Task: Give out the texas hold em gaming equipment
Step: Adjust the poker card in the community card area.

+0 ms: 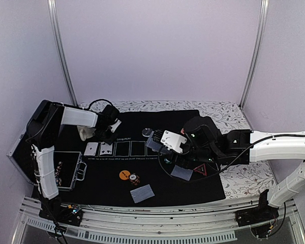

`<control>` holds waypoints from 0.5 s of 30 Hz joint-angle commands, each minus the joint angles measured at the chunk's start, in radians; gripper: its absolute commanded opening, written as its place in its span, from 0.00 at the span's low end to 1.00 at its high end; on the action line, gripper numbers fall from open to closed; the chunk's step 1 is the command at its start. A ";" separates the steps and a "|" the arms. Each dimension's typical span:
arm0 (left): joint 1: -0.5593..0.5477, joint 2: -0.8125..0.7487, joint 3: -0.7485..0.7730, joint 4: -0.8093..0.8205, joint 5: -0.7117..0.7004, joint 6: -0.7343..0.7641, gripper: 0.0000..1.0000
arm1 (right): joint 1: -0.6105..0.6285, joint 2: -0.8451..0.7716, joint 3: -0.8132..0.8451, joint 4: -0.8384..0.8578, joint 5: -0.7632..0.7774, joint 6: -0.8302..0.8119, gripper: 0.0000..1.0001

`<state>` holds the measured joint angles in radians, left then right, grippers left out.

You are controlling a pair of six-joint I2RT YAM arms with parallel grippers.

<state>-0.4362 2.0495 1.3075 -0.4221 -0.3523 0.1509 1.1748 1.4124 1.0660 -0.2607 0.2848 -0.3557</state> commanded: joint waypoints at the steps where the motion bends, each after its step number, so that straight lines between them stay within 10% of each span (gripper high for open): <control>1: -0.039 -0.002 -0.033 -0.038 0.056 0.031 0.02 | -0.007 0.000 0.006 0.028 0.008 0.012 0.51; 15: -0.065 -0.047 -0.055 -0.024 0.104 0.060 0.02 | -0.007 0.006 0.006 0.028 0.014 0.008 0.52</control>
<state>-0.4683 2.0289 1.2873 -0.4229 -0.3153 0.1913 1.1748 1.4132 1.0660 -0.2607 0.2848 -0.3557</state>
